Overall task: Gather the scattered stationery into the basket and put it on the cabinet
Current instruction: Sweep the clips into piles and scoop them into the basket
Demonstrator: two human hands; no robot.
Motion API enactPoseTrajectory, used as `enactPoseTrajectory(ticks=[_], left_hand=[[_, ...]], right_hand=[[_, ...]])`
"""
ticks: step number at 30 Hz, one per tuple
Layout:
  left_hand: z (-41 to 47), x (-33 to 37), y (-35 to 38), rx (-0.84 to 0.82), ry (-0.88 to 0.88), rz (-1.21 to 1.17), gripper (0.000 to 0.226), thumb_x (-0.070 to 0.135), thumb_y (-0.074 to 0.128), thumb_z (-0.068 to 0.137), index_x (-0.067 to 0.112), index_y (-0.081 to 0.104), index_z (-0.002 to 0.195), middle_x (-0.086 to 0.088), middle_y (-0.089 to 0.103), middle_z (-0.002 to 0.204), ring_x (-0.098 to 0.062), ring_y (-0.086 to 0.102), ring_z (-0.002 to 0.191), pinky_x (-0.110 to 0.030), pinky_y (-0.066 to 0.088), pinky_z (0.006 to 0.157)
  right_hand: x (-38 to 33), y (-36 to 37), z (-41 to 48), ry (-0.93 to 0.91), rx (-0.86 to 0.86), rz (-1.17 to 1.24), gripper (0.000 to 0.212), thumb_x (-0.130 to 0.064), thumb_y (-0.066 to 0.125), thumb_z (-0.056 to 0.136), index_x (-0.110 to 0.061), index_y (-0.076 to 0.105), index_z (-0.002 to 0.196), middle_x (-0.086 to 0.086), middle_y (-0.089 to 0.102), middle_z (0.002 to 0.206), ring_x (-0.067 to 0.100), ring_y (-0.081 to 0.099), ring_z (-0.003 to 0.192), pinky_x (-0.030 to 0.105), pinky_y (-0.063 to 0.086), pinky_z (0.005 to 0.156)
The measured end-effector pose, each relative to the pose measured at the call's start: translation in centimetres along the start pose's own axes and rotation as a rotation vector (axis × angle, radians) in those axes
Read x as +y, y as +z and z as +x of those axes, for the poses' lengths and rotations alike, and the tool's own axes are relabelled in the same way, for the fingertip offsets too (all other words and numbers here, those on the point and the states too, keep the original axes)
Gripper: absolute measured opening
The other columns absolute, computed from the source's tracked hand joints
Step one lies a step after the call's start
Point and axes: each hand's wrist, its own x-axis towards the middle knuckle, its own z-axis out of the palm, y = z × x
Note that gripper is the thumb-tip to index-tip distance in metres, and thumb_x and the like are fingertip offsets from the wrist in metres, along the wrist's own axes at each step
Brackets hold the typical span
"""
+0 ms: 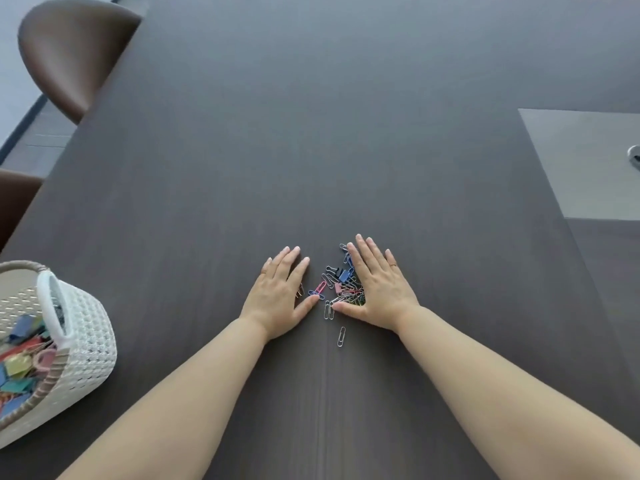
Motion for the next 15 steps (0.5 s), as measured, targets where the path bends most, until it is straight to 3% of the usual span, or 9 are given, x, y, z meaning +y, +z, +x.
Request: enactPoseTrajectory(ticks=[2,4,6,9,12,15], left_hand=[[-0.2,0.0,0.2,0.067,0.058,-0.059,0.068,0.05,0.029,0.085,0.005,0.046,0.133,-0.013,0.042,0.142,-0.029,0.034,0.135,-0.045,0.03,0.11],[-0.5,-0.2,0.6,0.121,0.113,-0.1,0.054,0.037,0.037,0.086,0.002,0.055,0.123,-0.014,0.052,0.133,-0.03,0.046,0.127,-0.049,0.041,0.102],[-1.1,-0.3,0.7,0.127,0.149,-0.121,0.052,0.033,0.038,0.085,0.001,0.055,0.123,-0.014,0.052,0.134,-0.028,0.046,0.127,-0.048,0.039,0.103],[-2.3,-0.2,1.0,0.088,0.205,-0.108,0.071,0.048,0.042,0.079,0.002,0.045,0.133,-0.013,0.044,0.141,-0.025,0.034,0.134,-0.042,0.03,0.11],[-3.2,1.1,1.5,0.026,0.226,-0.038,0.099,0.071,0.043,0.069,0.004,0.03,0.141,-0.011,0.033,0.147,-0.022,0.016,0.137,-0.039,0.02,0.111],[-3.2,2.3,1.8,-0.005,0.158,0.023,0.109,0.08,0.035,0.066,0.004,0.026,0.143,-0.013,0.029,0.149,-0.022,0.009,0.135,-0.046,0.023,0.113]], right_hand=[[-0.2,-0.2,0.8,-0.076,0.007,0.004,0.102,-0.081,0.023,0.069,-0.025,-0.017,0.144,-0.009,-0.023,0.153,0.009,-0.023,0.14,0.038,-0.01,0.116],[-0.5,-0.3,0.8,-0.141,0.019,0.008,0.098,-0.079,0.018,0.068,-0.026,-0.005,0.147,-0.007,-0.012,0.157,0.01,-0.018,0.142,0.037,-0.01,0.116],[-0.9,-0.2,-0.1,-0.199,0.019,0.025,0.096,-0.077,0.02,0.07,-0.025,0.002,0.148,-0.006,-0.009,0.157,0.009,-0.018,0.141,0.034,-0.011,0.115],[-1.2,0.5,-2.2,-0.247,0.032,0.03,0.099,-0.078,0.03,0.07,-0.022,0.009,0.148,-0.005,-0.005,0.156,0.012,-0.015,0.141,0.032,-0.008,0.115],[-1.3,1.8,-4.0,-0.195,0.124,0.013,0.096,-0.077,0.036,0.07,-0.016,0.032,0.143,0.002,0.023,0.154,0.018,0.01,0.143,0.039,0.014,0.116],[-1.3,2.6,-5.1,-0.063,0.253,0.029,0.08,-0.07,0.038,0.074,-0.012,0.054,0.127,0.005,0.053,0.136,0.018,0.034,0.128,0.041,0.044,0.102]])
